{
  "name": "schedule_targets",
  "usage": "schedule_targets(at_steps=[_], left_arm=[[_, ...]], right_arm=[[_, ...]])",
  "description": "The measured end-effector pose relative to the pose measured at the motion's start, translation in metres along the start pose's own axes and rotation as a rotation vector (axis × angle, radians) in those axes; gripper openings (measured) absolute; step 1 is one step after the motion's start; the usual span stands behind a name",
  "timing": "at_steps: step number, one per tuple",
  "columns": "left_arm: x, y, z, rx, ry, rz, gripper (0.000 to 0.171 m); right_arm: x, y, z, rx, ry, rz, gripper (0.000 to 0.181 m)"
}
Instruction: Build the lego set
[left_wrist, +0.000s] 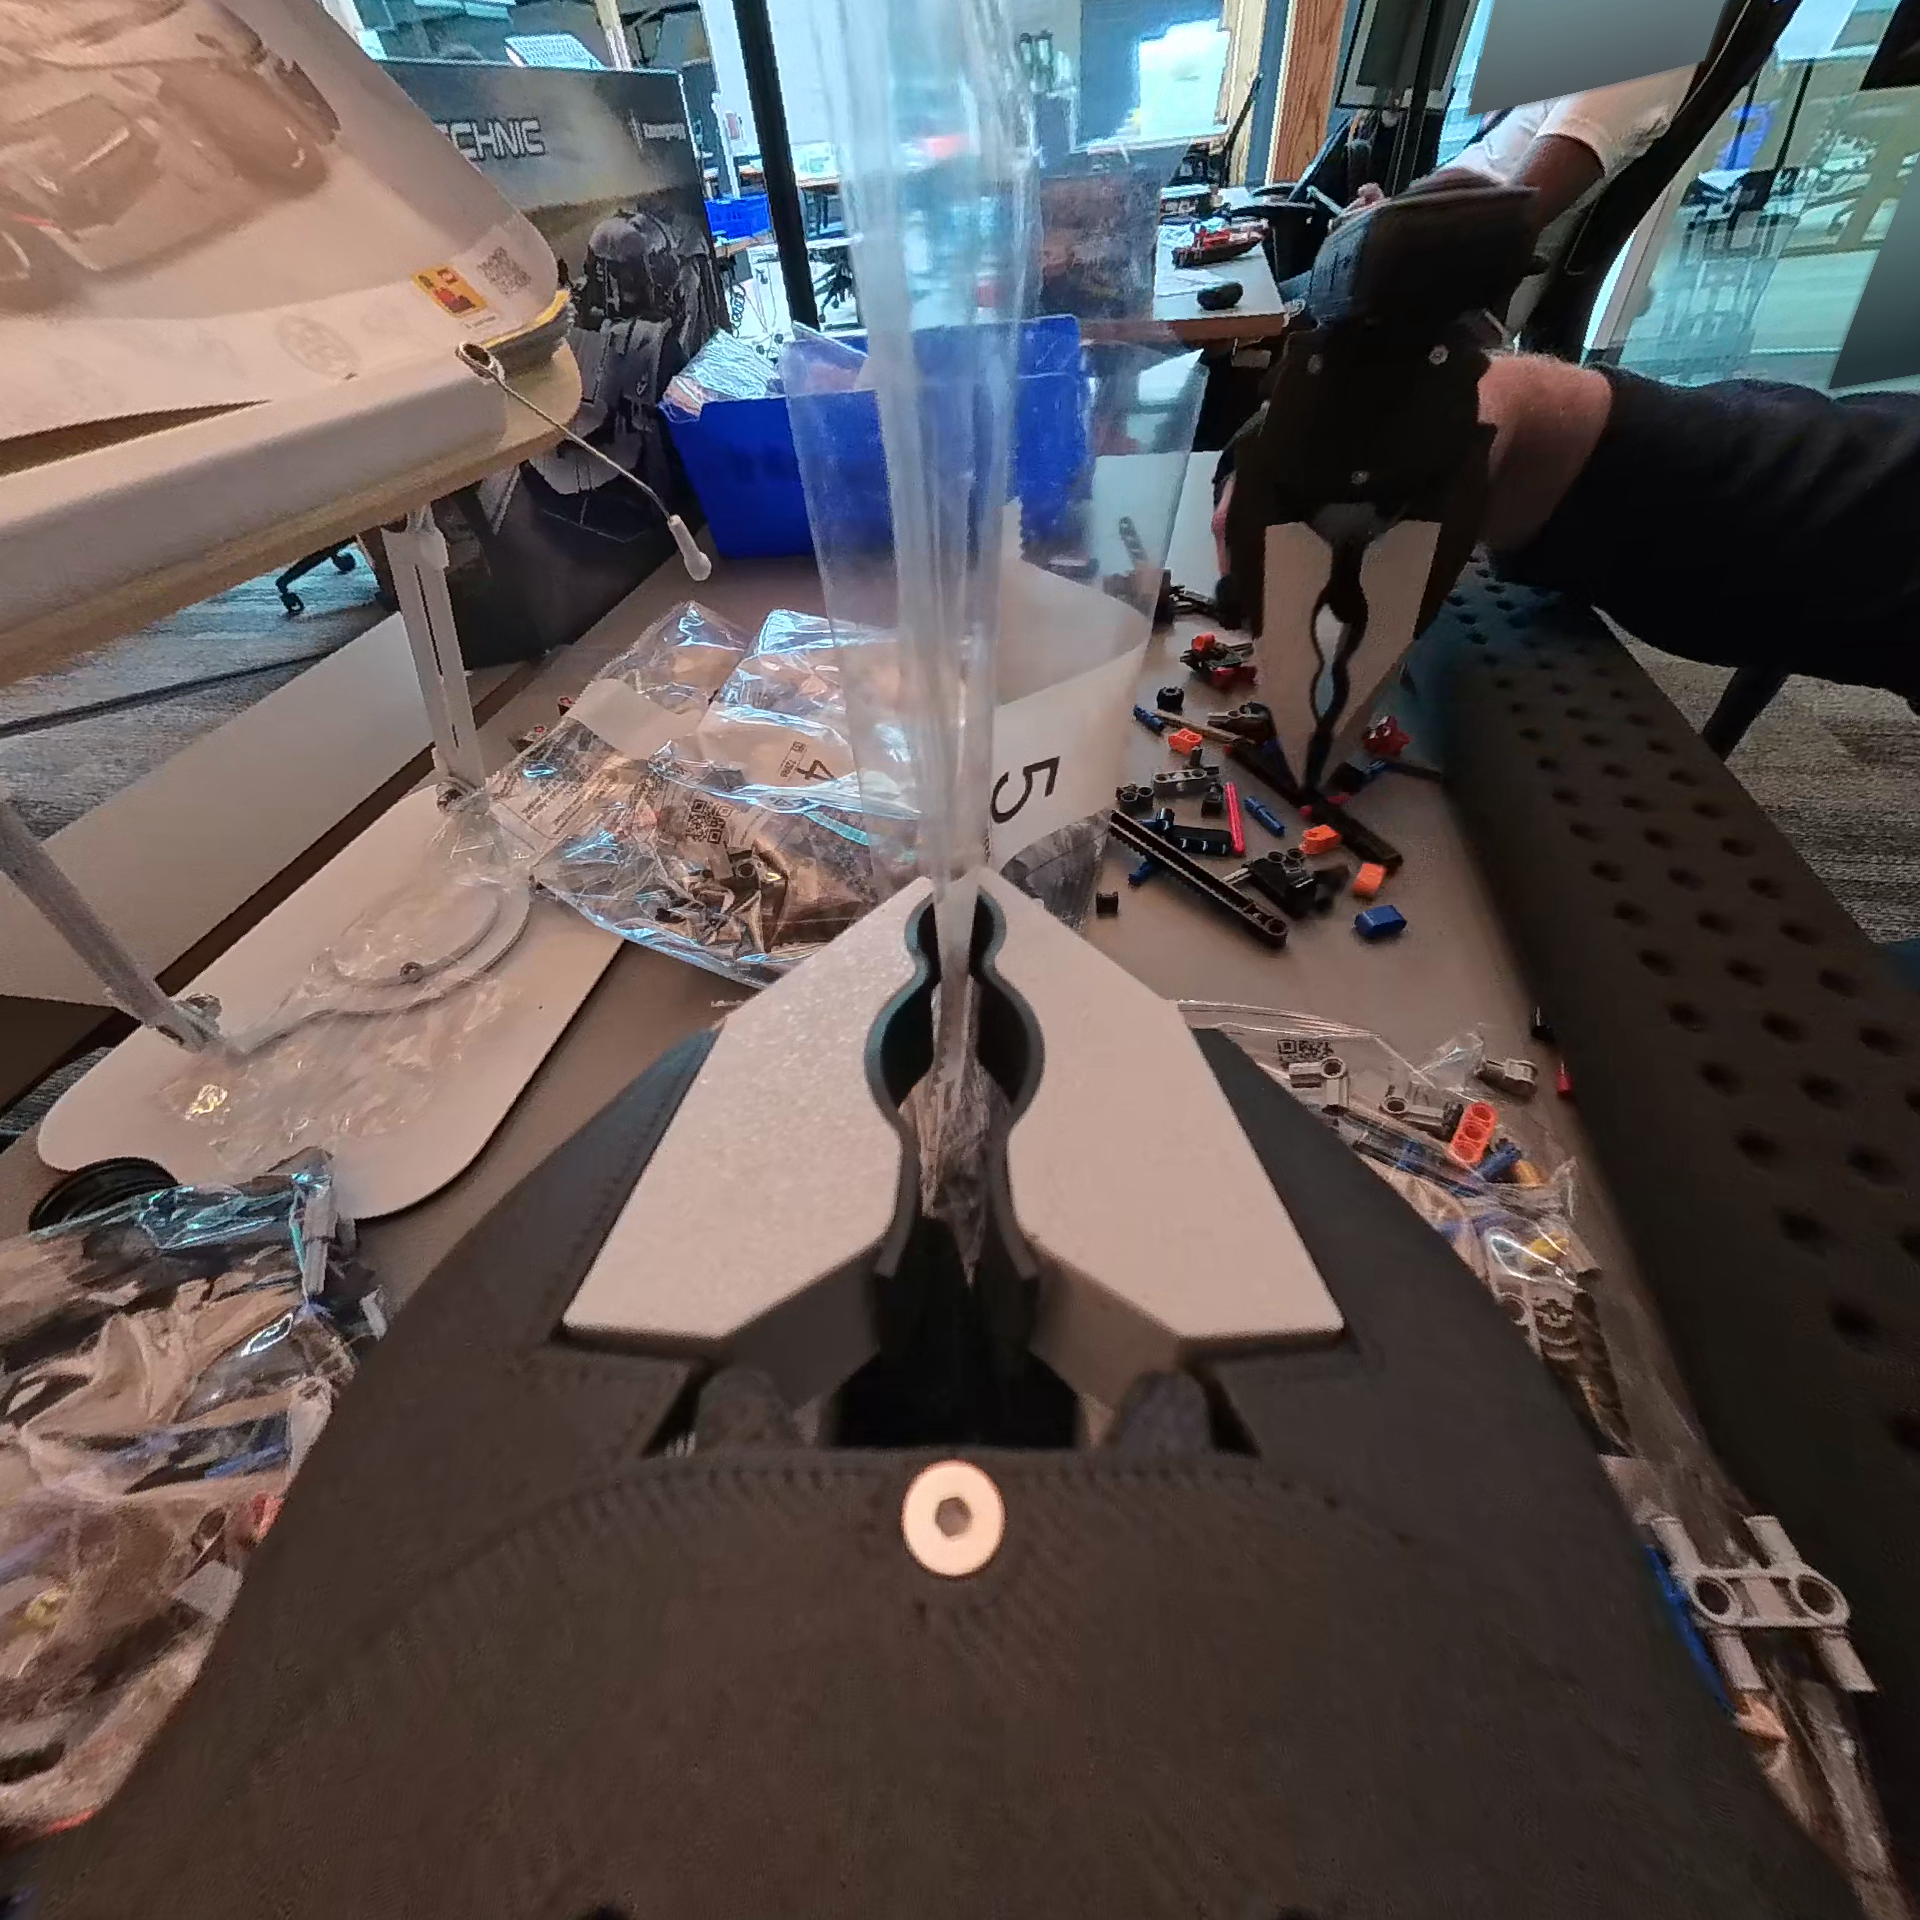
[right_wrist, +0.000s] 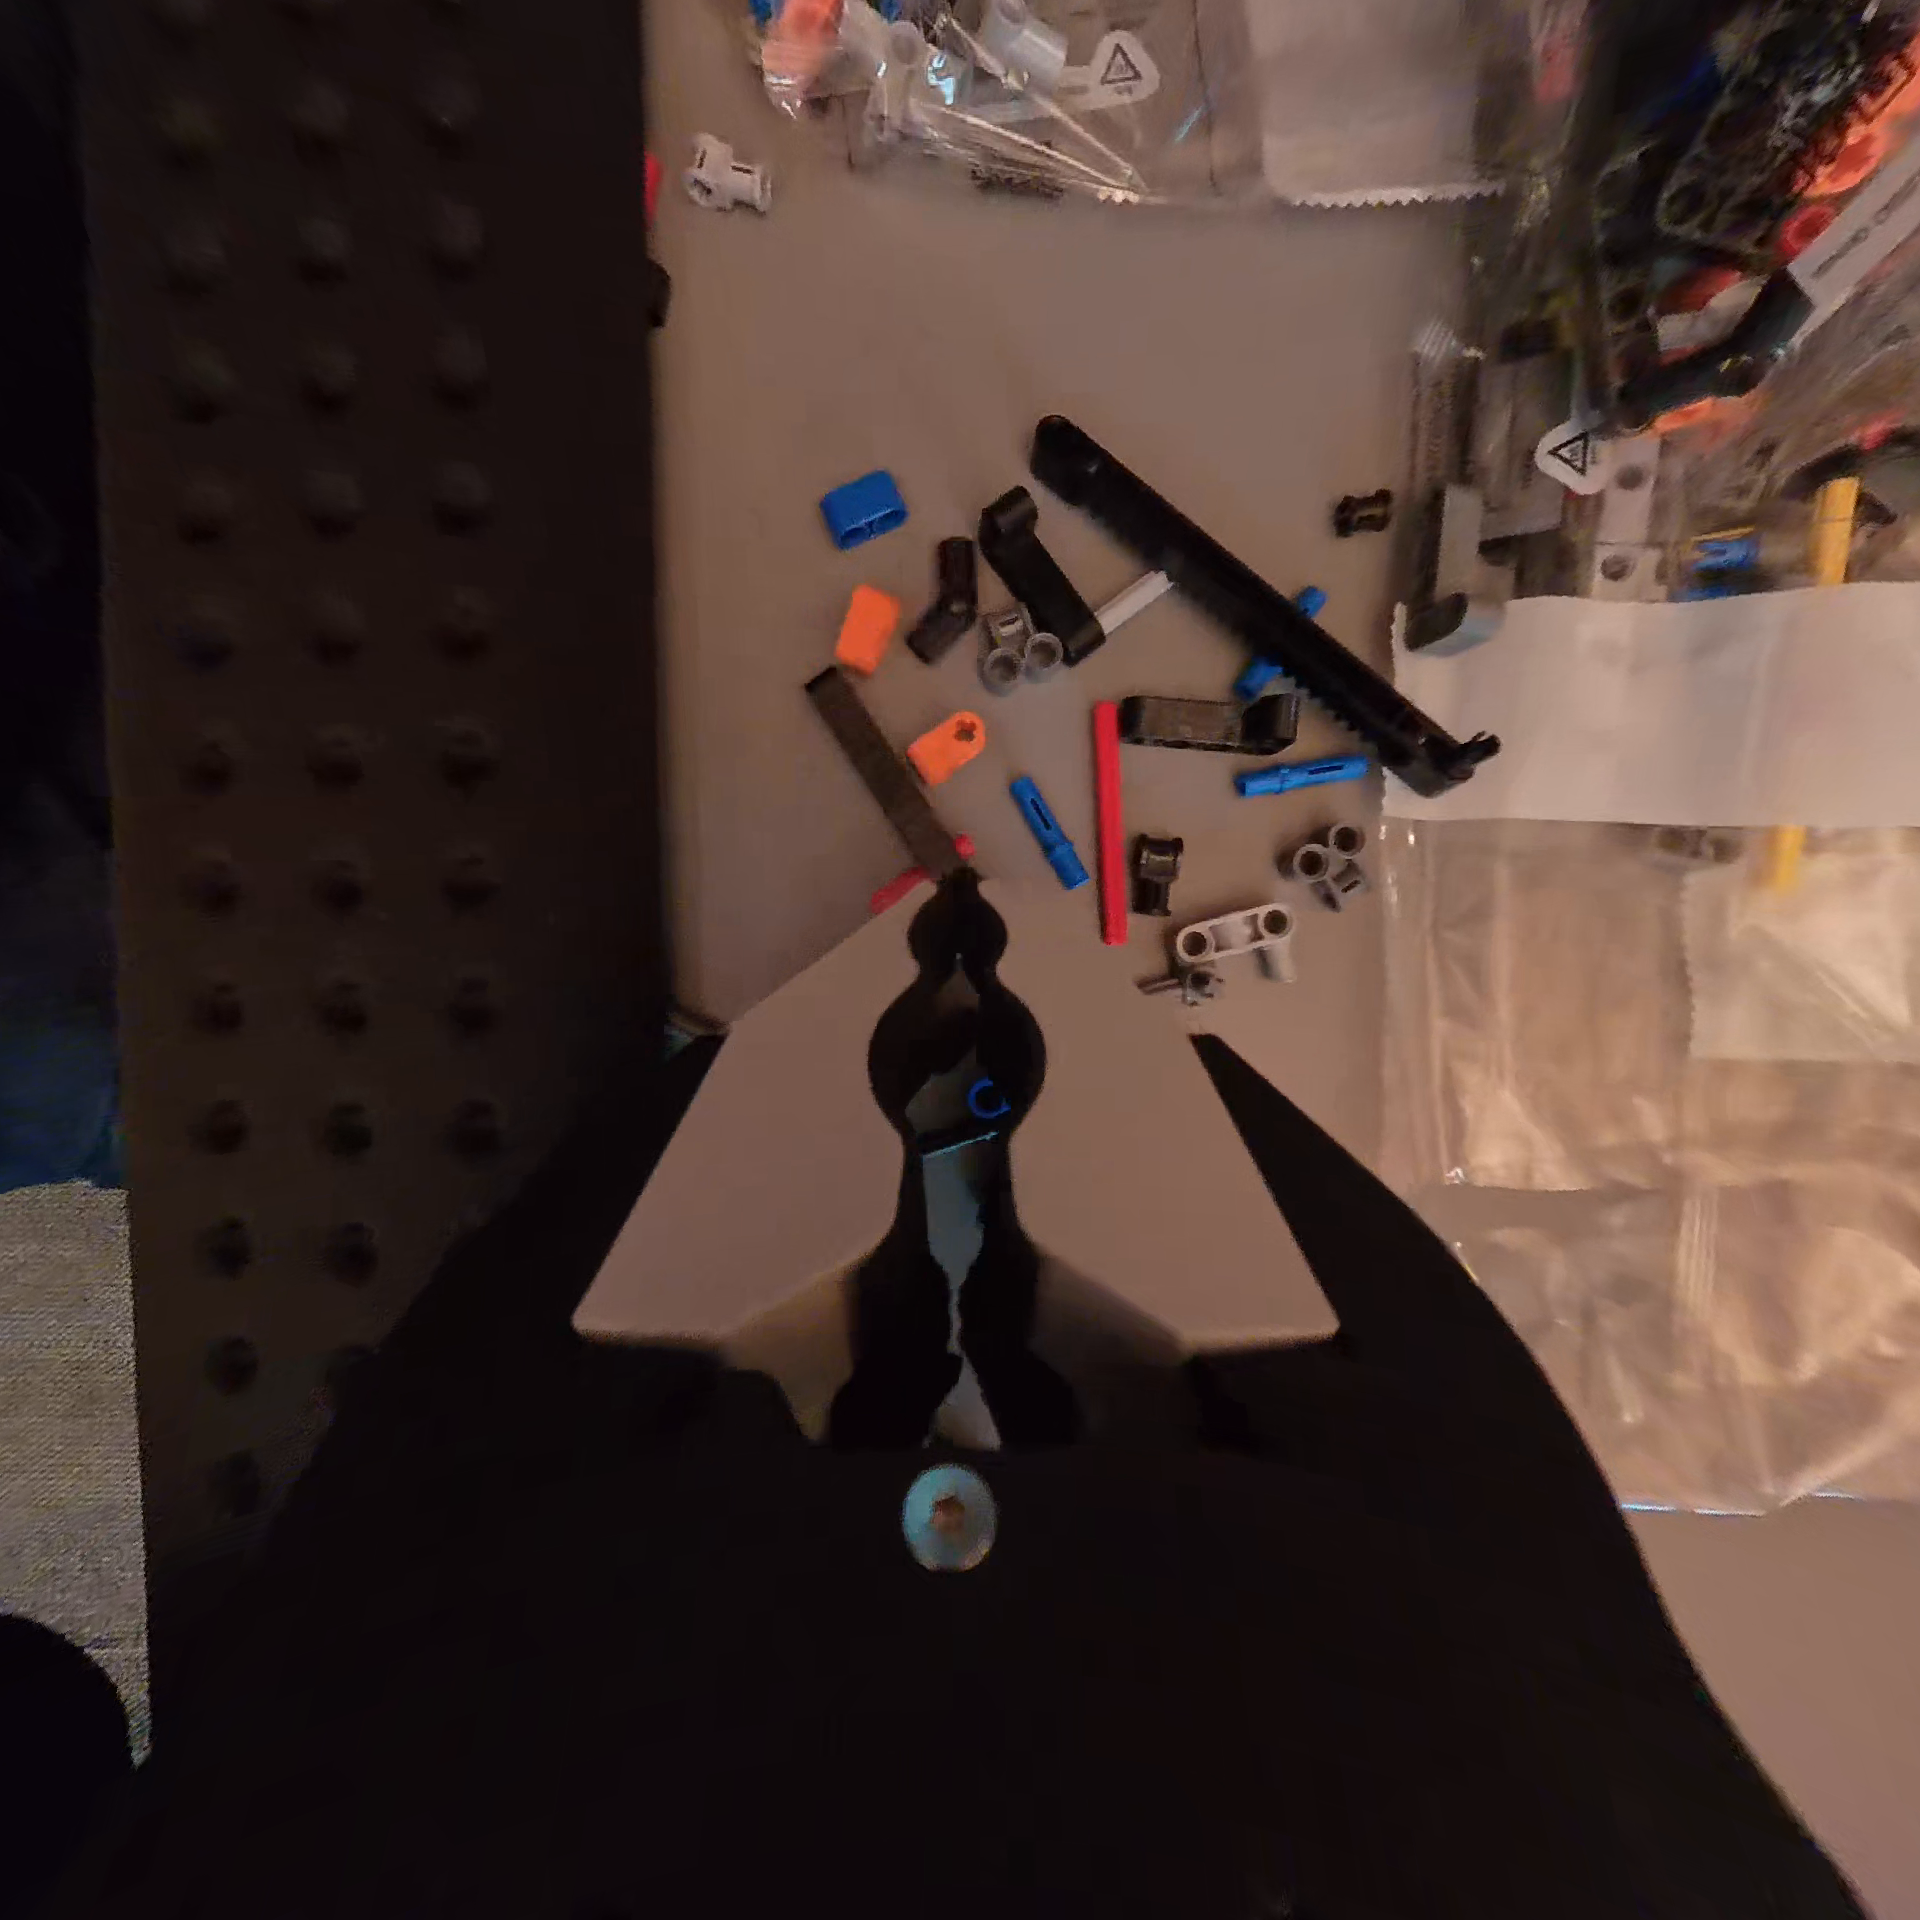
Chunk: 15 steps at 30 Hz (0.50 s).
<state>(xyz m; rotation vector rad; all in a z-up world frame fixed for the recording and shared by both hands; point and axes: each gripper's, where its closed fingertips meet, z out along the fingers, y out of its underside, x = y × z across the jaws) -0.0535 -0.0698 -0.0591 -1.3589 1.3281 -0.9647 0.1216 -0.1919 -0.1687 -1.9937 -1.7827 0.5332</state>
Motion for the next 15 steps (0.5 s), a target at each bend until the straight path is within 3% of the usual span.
schedule_targets(at_steps=[4, 8, 15], left_arm=[[0.001, 0.000, 0.000, 0.001, 0.006, -0.002, 0.000], [0.002, -0.001, 0.001, -0.002, 0.011, -0.006, 0.000], [0.003, 0.000, 0.001, 0.000, 0.018, -0.009, 0.001]], right_arm=[[0.005, 0.001, -0.002, -0.004, 0.013, 0.026, 0.000], [0.005, 0.006, -0.001, -0.057, 0.034, 0.025, 0.016], [0.013, 0.005, -0.001, -0.050, 0.052, 0.040, 0.006]])
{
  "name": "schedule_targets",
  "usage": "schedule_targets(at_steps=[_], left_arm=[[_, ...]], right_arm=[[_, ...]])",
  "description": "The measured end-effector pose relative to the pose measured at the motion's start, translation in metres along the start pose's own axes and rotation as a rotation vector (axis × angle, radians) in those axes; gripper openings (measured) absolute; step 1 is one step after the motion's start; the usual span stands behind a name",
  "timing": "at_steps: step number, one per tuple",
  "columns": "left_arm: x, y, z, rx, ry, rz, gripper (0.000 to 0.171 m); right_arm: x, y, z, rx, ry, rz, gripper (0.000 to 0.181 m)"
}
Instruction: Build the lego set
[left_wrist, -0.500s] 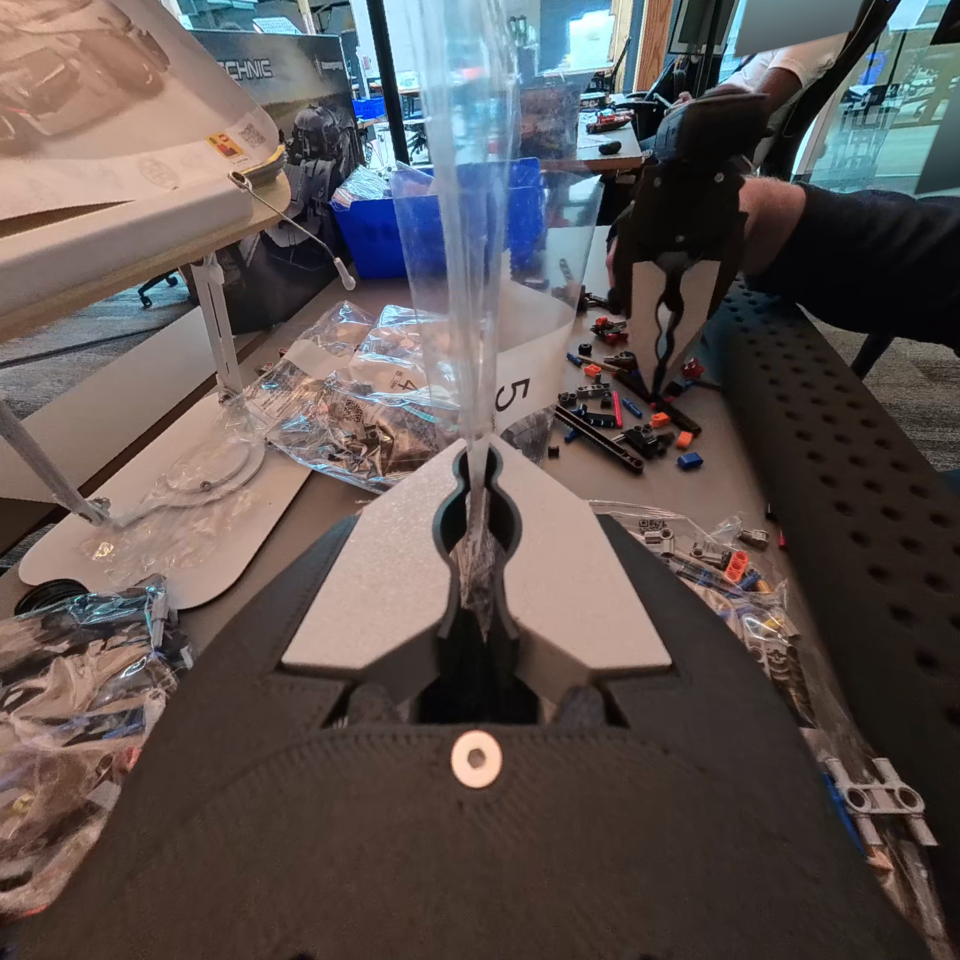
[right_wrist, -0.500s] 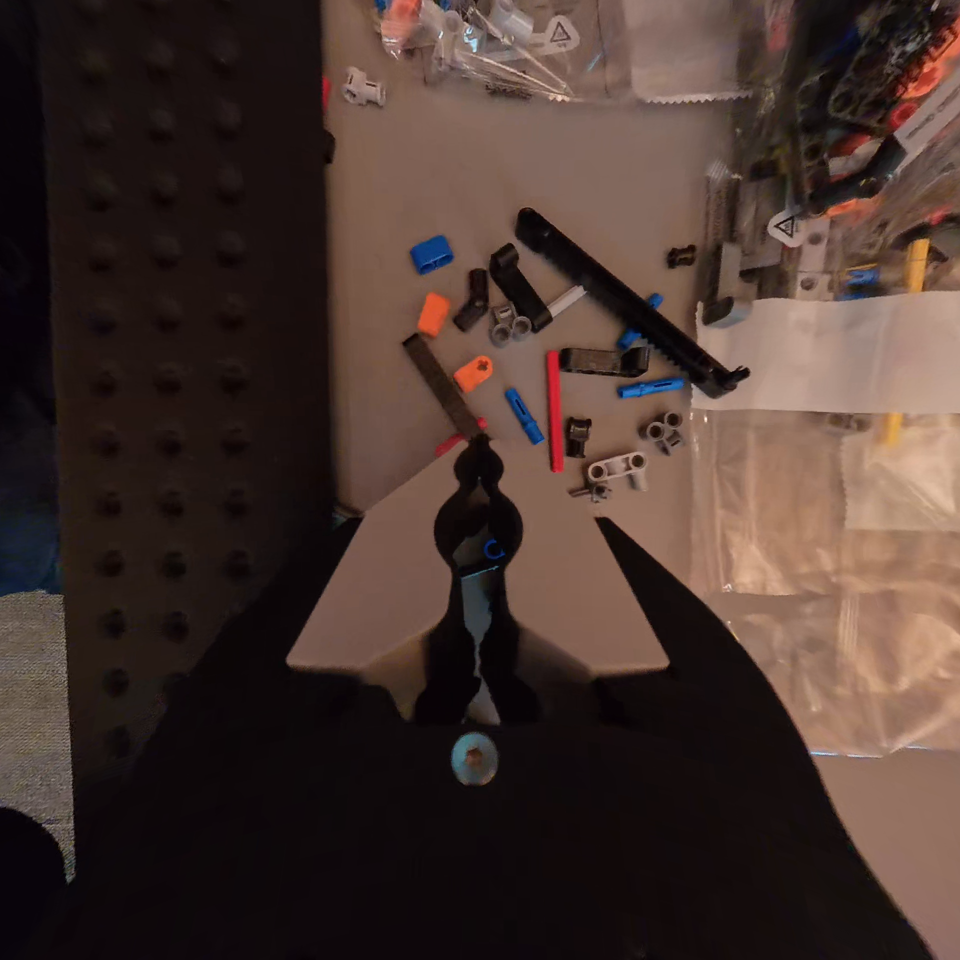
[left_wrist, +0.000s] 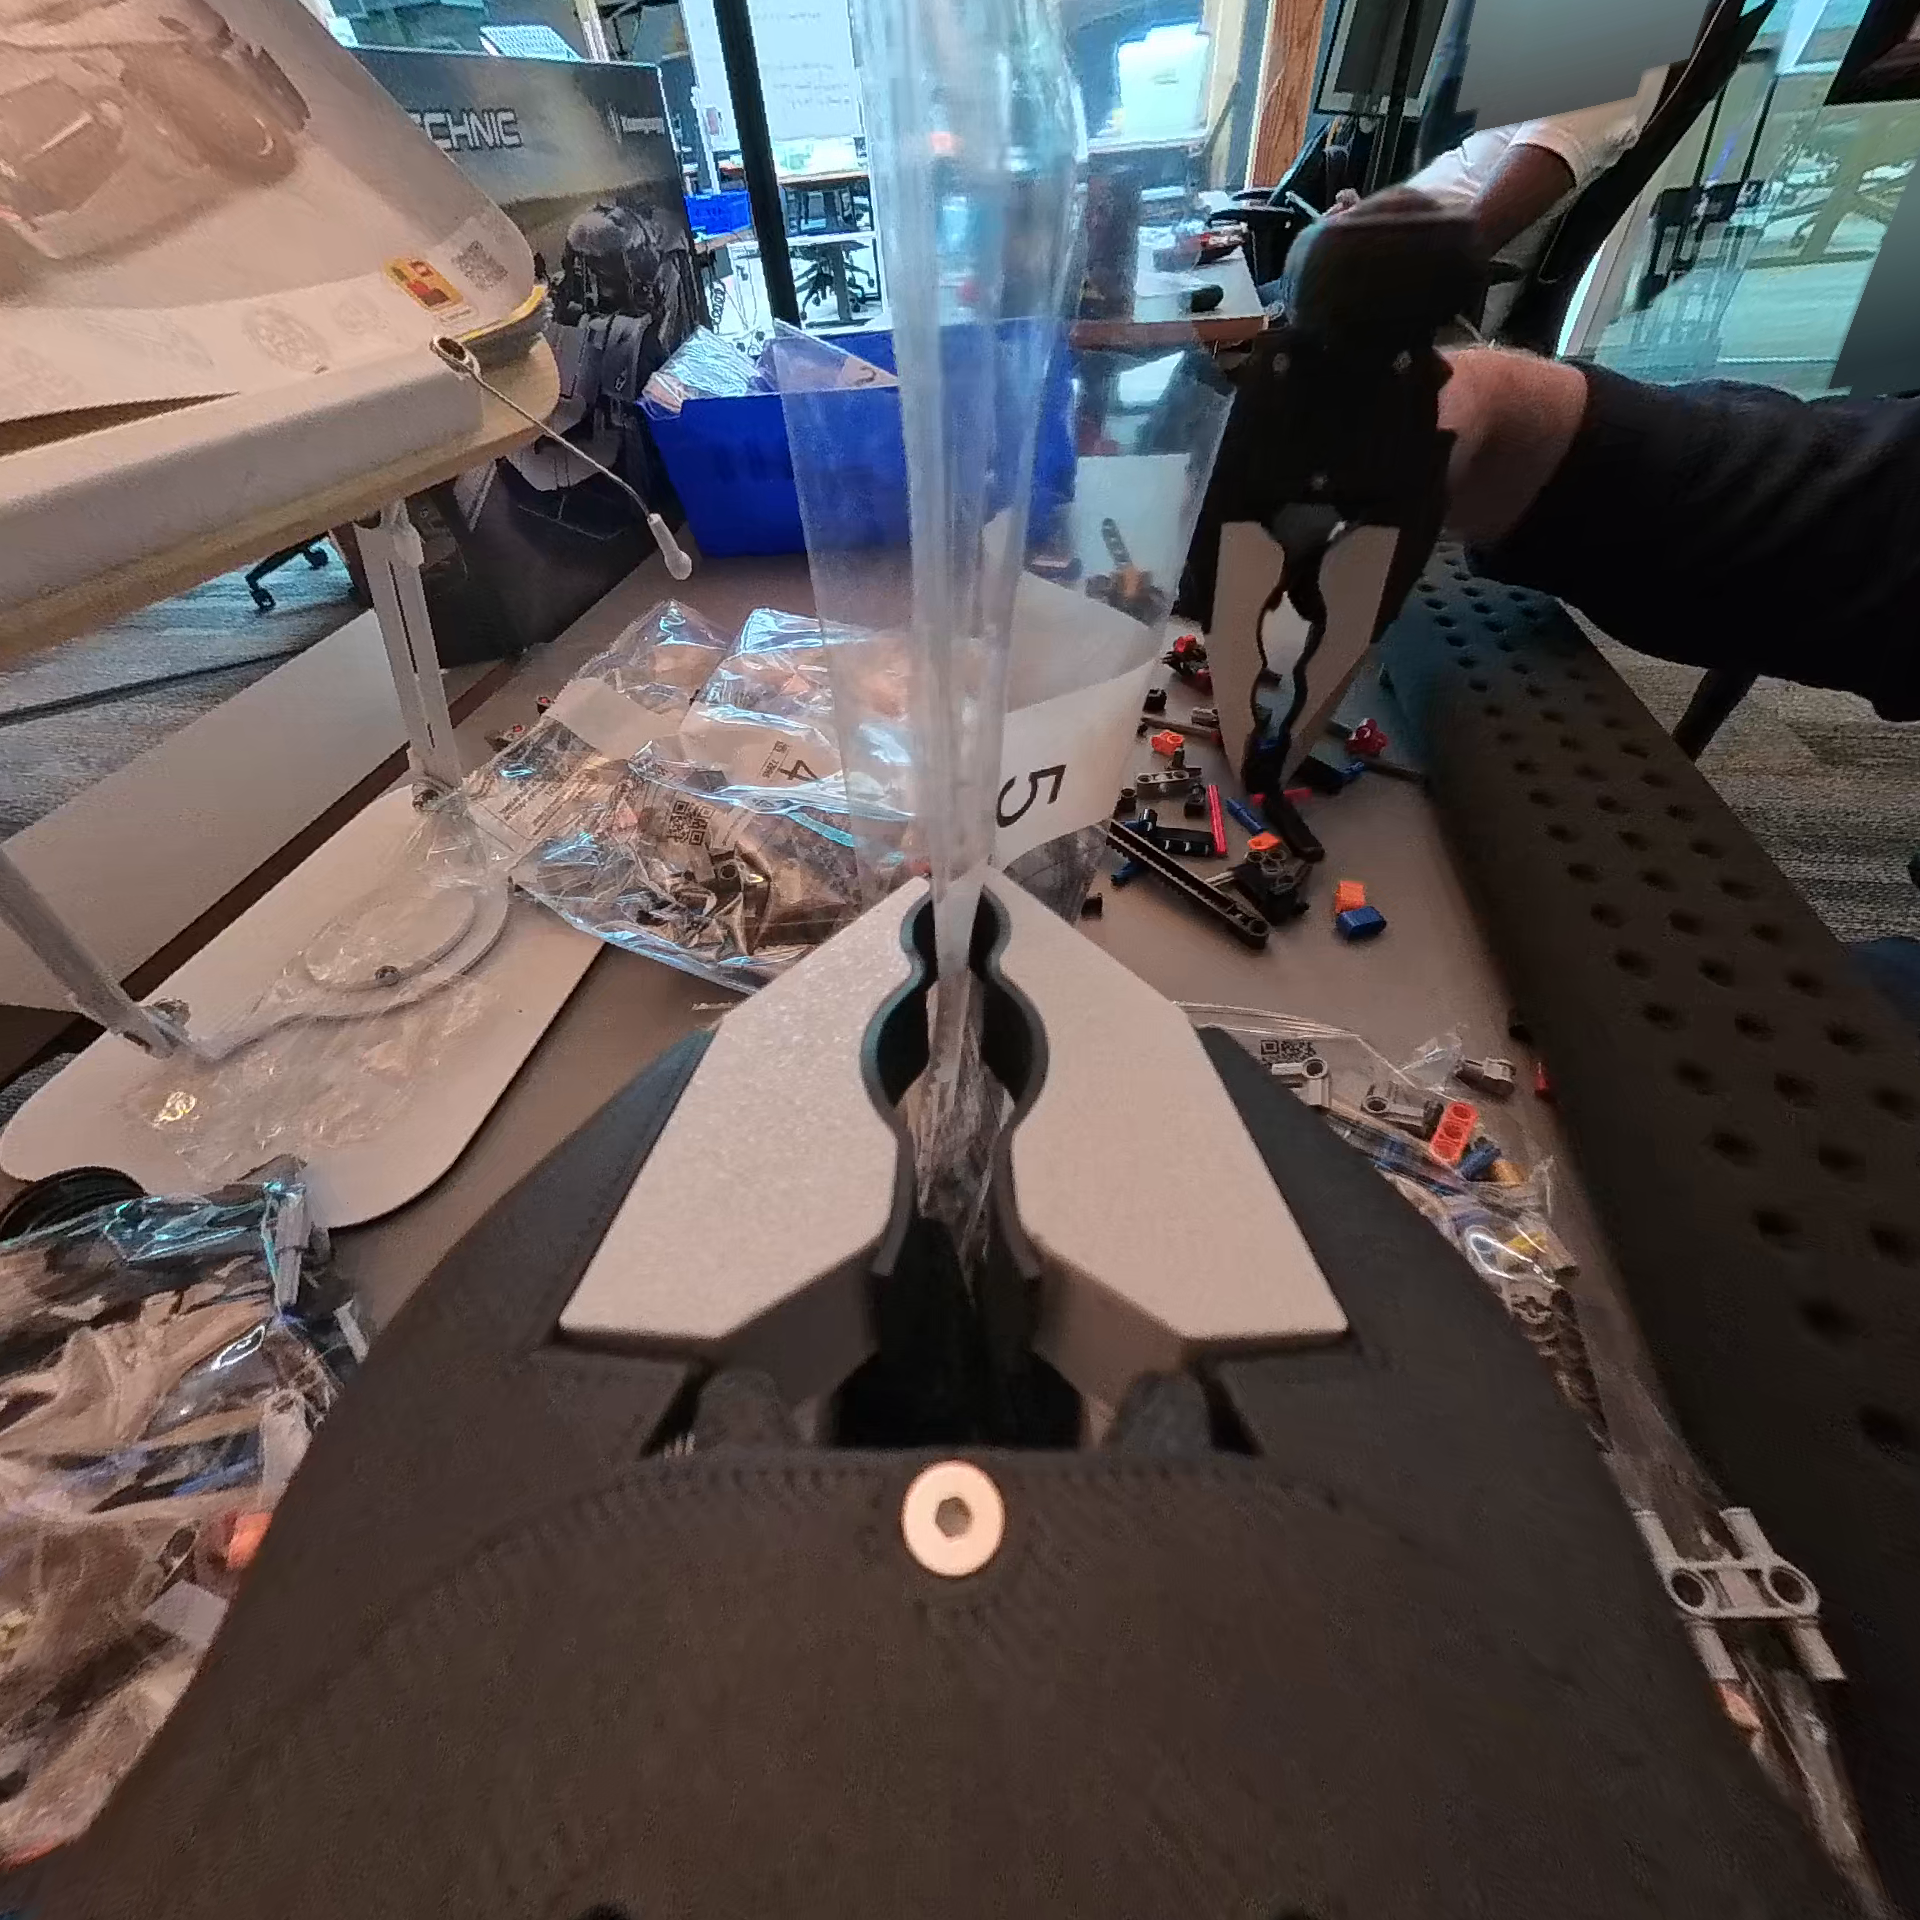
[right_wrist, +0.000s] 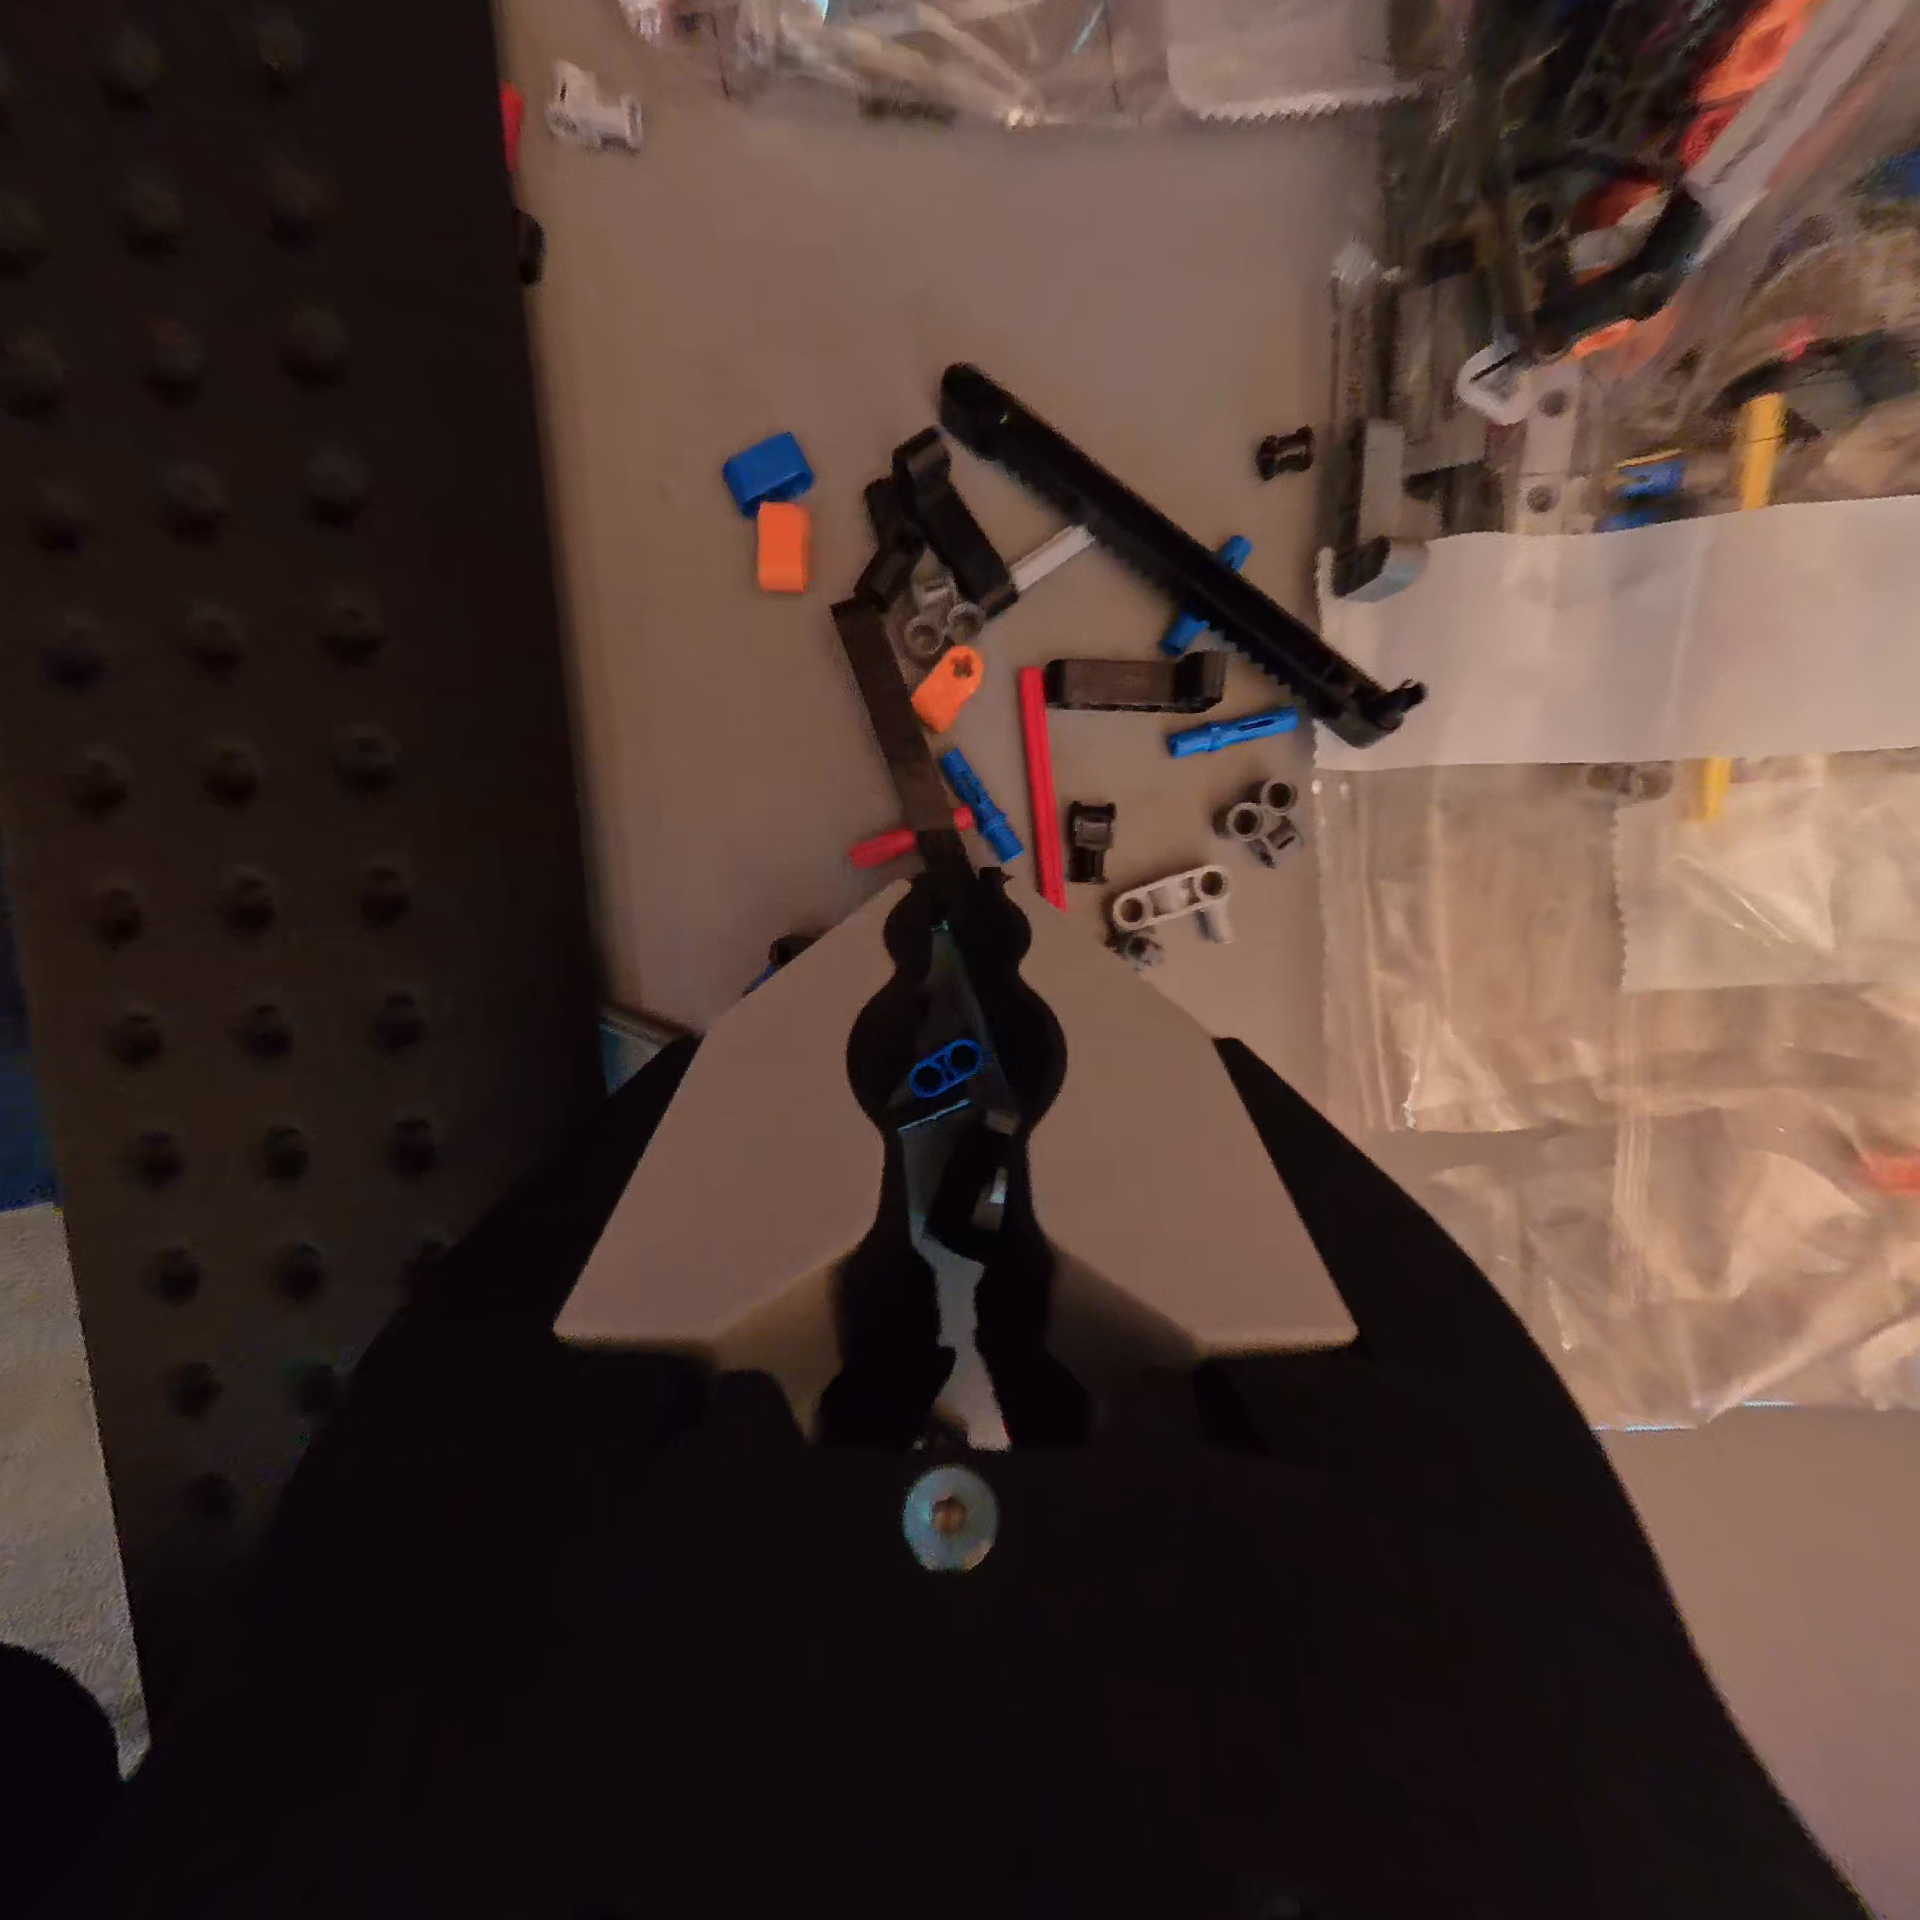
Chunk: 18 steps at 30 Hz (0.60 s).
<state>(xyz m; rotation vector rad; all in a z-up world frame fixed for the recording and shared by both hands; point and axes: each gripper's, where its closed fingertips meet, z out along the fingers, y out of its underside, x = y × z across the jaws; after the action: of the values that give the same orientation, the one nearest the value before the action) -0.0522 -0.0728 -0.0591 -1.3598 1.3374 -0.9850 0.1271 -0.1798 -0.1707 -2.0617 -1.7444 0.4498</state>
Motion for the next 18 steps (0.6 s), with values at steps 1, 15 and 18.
schedule_targets(at_steps=[1, 15, 18], left_arm=[[0.000, 0.000, 0.000, 0.000, 0.002, -0.002, 0.003], [0.002, 0.003, 0.001, -0.016, 0.013, -0.005, 0.006], [0.003, 0.002, 0.002, -0.015, 0.016, 0.000, 0.004]], right_arm=[[0.002, -0.003, -0.003, 0.024, 0.009, 0.009, 0.006], [0.020, -0.079, -0.062, 0.311, 0.149, 0.033, 0.006], [0.035, -0.119, -0.101, 0.521, 0.198, 0.110, 0.006]])
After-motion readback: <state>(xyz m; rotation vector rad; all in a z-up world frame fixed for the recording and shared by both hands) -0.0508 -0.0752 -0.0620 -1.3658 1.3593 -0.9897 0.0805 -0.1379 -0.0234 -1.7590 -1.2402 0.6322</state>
